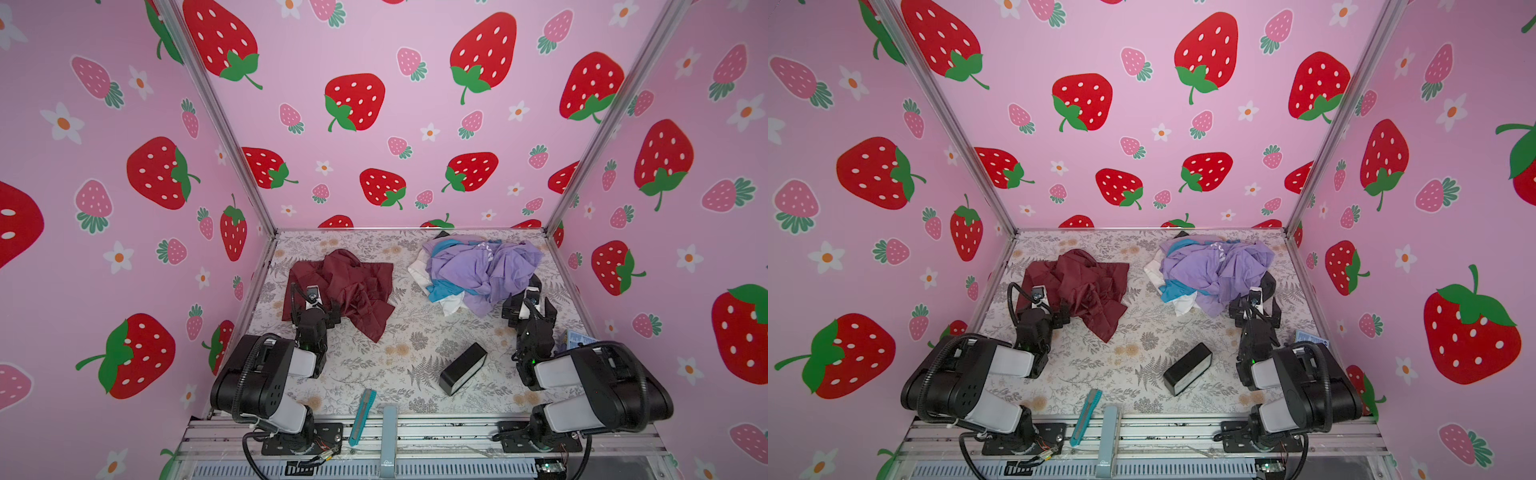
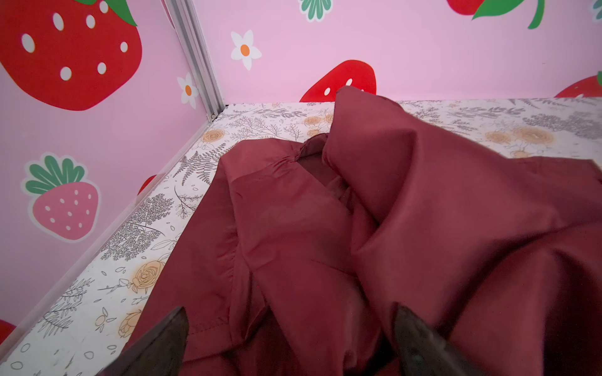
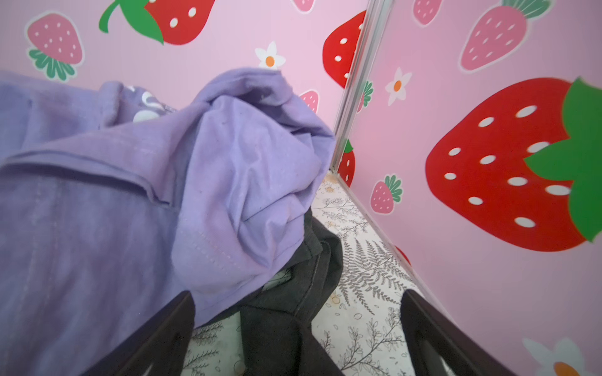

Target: Pick out a specific cloth from the pile

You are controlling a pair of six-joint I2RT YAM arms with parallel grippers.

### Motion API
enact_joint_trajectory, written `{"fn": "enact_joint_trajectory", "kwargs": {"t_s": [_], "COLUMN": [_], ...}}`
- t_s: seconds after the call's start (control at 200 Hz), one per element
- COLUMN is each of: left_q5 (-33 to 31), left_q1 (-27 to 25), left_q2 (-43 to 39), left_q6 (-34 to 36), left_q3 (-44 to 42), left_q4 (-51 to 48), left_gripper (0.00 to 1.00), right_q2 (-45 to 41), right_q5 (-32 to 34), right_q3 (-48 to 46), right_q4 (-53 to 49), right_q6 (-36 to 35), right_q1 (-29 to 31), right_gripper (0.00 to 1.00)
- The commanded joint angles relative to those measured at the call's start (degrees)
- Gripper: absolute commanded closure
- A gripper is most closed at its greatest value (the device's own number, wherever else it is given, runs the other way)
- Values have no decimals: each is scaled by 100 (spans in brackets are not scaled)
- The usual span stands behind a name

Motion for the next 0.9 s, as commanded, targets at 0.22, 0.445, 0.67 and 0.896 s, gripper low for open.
{"fn": "enact_joint_trajectory", "kwargs": {"t_s": [0.22, 0.445, 0.67, 0.896], "left_q5": [964, 1198, 1204, 1199], "left_q1": [468, 576, 576, 574], "left_q2": [31, 38, 30, 28], "left_q6": [-258, -306, -305, -302], "left_q3": [995, 1103, 1099, 1094], "left_q4": [-1470, -1663, -1654, -1649], "left_gripper": [3, 1, 1, 1], "right_q2": [407, 415, 403, 396], "right_q5": [-1748, -1930, -1930, -1930], "right_q3": [793, 818, 798, 805], "right_q4": [-810, -841, -803, -796], "right_q6": [285, 324, 322, 316], "right_q1": [-711, -824, -820, -822], "right_gripper": [0, 0, 0, 0]}}
